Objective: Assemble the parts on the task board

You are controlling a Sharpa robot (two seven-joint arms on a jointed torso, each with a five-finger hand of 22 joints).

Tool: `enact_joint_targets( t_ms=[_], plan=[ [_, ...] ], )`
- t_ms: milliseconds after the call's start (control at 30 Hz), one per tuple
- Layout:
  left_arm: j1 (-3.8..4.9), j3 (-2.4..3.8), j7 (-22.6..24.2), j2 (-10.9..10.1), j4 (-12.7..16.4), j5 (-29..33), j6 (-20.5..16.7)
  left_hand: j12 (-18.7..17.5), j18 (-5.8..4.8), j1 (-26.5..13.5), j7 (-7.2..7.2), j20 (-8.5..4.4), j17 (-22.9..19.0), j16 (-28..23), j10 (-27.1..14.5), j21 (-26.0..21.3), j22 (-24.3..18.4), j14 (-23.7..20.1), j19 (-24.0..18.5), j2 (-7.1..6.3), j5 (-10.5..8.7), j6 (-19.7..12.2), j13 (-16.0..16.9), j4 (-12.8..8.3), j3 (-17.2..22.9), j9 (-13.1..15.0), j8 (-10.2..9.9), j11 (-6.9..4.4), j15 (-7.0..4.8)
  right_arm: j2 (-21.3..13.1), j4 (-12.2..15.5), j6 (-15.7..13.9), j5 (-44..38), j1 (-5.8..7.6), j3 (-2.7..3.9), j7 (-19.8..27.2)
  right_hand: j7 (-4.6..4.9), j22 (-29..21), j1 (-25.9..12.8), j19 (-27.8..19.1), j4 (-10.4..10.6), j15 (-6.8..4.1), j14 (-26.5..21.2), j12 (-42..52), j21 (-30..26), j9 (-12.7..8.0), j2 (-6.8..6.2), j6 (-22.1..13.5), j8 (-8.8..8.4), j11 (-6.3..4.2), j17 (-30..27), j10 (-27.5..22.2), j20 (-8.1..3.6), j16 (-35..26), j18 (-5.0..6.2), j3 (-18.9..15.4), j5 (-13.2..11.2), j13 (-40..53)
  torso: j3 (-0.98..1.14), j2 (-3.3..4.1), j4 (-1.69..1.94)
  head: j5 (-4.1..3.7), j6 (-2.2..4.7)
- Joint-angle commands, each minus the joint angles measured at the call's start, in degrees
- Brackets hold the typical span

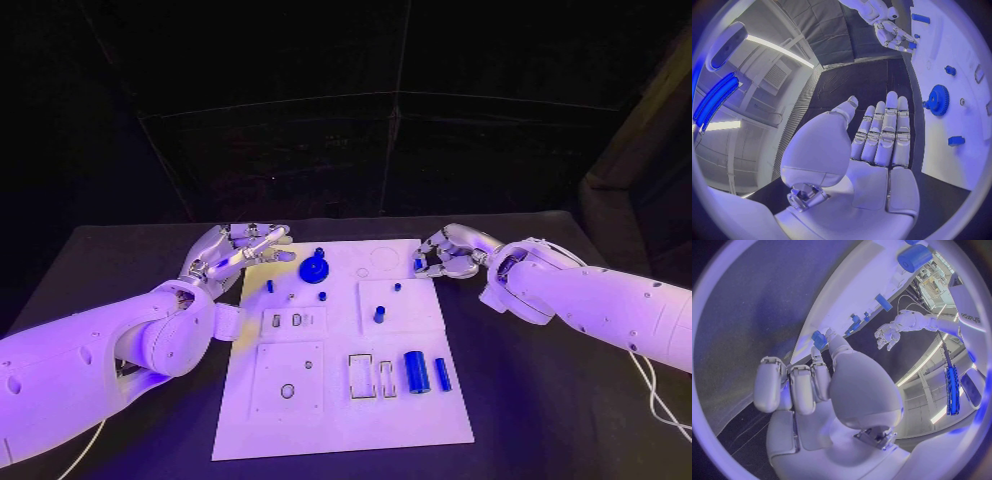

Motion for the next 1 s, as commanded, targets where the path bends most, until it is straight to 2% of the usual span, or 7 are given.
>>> enact_joint_targets(
  t_ms=[33, 200, 467, 1000],
  plan=[
    [0.06, 0.02, 0.59, -0.04, 0.03, -0.03, 0.68, -0.26, 0.38, 0.13, 0.42, 0.39, 0.05, -0.31, -0.01, -0.39, -0.08, -0.37, -0.16, 0.14, -0.1, 0.14, 0.03, -0.28, -0.03, -0.01, -0.27, 0.25, -0.17, 0.09, -0.29, -0.14, -0.17, 0.06, 0.03, -0.2, -0.03, 0.14, 0.09, -0.04, -0.36, -0.17, 3.68, 0.37, -0.15, 0.11, 0.91, 0.65, 0.36, -0.4, 3.36, 0.12, -0.04, 0.08, -0.3, 0.4, -0.61, 5.08, 0.02, 0.01, -0.1, 0.04, -0.08],
    [0.06, 0.02, 0.56, -0.05, 0.01, -0.03, 0.69, -0.26, 0.38, 0.13, 0.42, 0.39, 0.05, -0.31, -0.01, -0.39, -0.08, -0.37, -0.16, 0.14, -0.1, 0.14, 0.03, -0.28, -0.03, -0.01, -0.27, 0.25, -0.17, 0.23, -0.45, -0.19, -0.17, 0.04, 0.03, -0.15, -0.26, 0.12, 0.07, -0.03, -0.79, -0.3, 3.67, 0.38, -0.17, 0.19, 1.33, 1.68, 0.87, -0.58, 3.34, 0.13, -0.14, 0.04, -0.29, 0.99, -1.23, 5.1, 0.04, -0.03, -0.12, -0.65, 0.03],
    [0.06, 0.02, 0.52, -0.08, 0.0, -0.03, 0.72, -0.26, 0.38, 0.13, 0.42, 0.39, 0.05, -0.31, -0.01, -0.39, -0.08, -0.37, -0.16, 0.14, -0.1, 0.14, 0.03, -0.28, -0.03, -0.01, -0.27, 0.25, -0.17, 0.43, -0.56, 0.09, -0.17, 0.04, 0.03, -0.17, -0.68, 0.25, 0.19, 0.04, -1.7, -0.63, 3.71, 0.57, -0.13, 0.17, 2.09, 3.09, 1.49, -0.97, 3.49, 0.28, -0.43, 0.07, -0.31, 2.39, -3.0, 5.27, 0.04, 0.0, -0.05, -0.65, -0.14],
    [0.06, 0.02, 0.42, -0.12, -0.09, -0.03, 0.73, -0.34, 0.37, 0.25, 0.44, 0.4, 0.13, -0.46, -0.01, -0.44, -0.14, -0.4, -0.17, 0.09, -0.1, 0.13, 0.03, -0.53, 0.03, -0.01, -0.35, 0.27, -0.15, 0.87, -0.65, -0.04, -0.3, 0.03, 0.03, -0.21, -0.65, 0.32, -0.17, 0.08, -2.08, -0.68, 3.76, 0.6, -0.1, 0.01, 1.7, 3.03, 1.37, -0.98, 3.71, 0.31, -0.52, 0.16, -0.33, 2.64, -3.36, 5.31, 0.04, -0.03, -0.06, -0.55, -0.25]
  ],
)
